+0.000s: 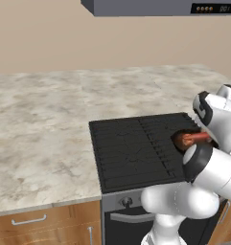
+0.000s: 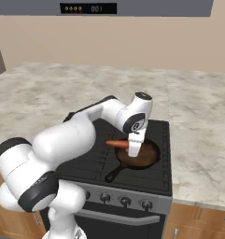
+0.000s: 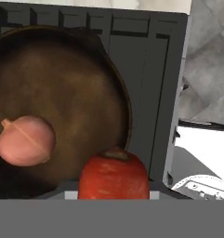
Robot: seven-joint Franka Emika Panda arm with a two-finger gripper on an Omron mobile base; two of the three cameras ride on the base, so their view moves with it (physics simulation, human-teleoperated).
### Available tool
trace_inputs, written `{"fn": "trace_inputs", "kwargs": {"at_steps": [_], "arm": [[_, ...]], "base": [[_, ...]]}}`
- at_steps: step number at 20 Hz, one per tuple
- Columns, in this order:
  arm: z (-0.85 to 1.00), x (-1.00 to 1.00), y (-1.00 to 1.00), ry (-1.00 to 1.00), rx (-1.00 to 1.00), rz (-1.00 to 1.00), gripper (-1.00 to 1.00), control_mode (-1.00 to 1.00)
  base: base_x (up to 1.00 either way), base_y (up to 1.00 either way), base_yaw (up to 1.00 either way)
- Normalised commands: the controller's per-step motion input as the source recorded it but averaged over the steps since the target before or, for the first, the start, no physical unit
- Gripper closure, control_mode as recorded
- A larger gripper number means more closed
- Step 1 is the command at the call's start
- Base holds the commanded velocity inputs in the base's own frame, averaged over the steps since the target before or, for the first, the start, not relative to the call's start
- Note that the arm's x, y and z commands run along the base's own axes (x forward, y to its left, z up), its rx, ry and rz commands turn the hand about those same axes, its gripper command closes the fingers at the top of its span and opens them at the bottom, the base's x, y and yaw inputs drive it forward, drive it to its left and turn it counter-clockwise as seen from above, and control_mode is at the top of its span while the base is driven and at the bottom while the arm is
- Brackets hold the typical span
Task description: Put the onion and carrot in the pan. Then turn on the front right burner and set the heat to medium.
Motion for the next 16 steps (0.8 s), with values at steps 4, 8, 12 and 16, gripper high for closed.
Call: {"fn": "trace_inputs", "kwargs": {"at_steps": [4,8,12,16], "arm": [[-0.2,0.24,-0.19,0.0,0.0,0.0,1.0,-1.0],[-0.23,0.27,-0.15,0.0,-0.01,0.0,1.0,-1.0],[-0.21,0.23,-0.16,0.0,-0.01,0.0,1.0,-1.0],[-0.19,0.21,-0.18,0.0,-0.01,0.0,1.0,-1.0]], "base": [[0.0,0.0,0.0],[0.0,0.0,0.0],[0.0,0.0,0.0],[0.0,0.0,0.0]]}}
